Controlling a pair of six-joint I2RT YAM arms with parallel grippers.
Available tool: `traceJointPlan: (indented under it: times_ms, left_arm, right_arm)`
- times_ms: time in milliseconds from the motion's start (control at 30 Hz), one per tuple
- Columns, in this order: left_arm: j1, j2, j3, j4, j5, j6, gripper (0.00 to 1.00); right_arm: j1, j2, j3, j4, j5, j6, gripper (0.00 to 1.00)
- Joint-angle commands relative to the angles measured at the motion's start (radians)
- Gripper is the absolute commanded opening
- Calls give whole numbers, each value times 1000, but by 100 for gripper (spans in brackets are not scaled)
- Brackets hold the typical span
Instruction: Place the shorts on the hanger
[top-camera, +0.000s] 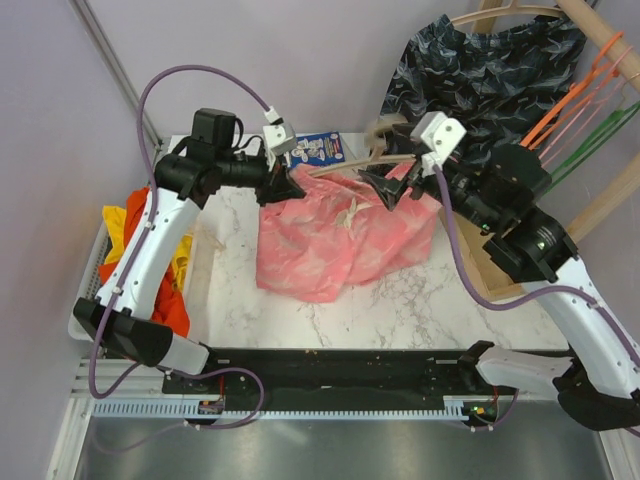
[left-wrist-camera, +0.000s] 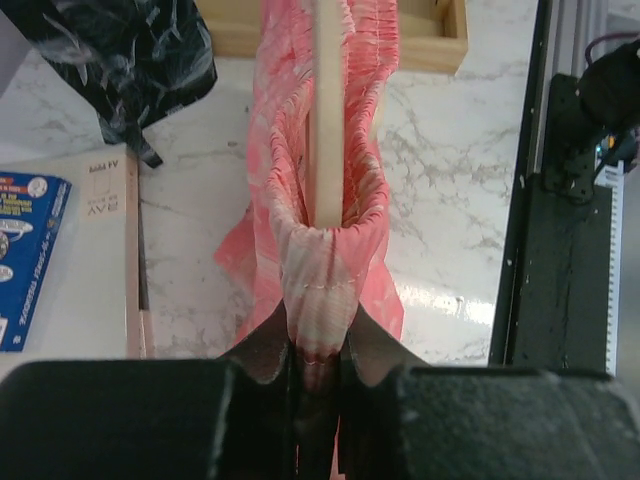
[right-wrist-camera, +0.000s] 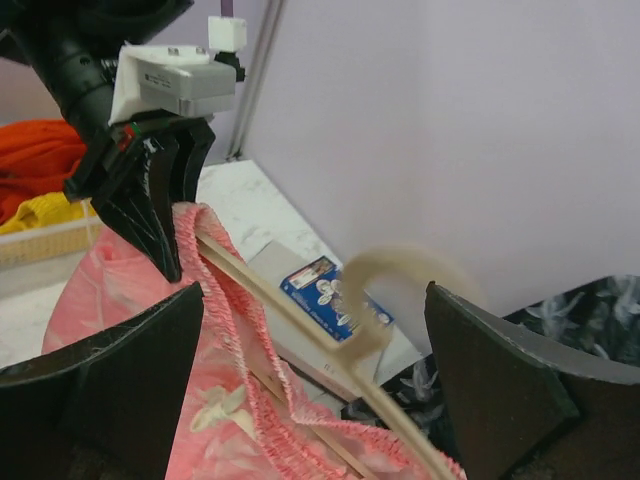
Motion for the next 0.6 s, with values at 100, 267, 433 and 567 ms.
traceJointPlan:
  times_ms: [100,267,433,567]
  left_arm:
    - [-68,113,198,197,21,-274,2]
    - [-73,120,187,267,33,-359,2]
    - [-78,57,69,399,12,-492,2]
    - [-110,28,20,456,-16,-543,2]
  right_arm:
    - [5,-134,-63,35,176,-26,98]
    - [5,-174,-160,11,354,-47,50]
    - [7,-157,-172,31,222,257,68]
    - [5,-67,-122,90,237,436,73]
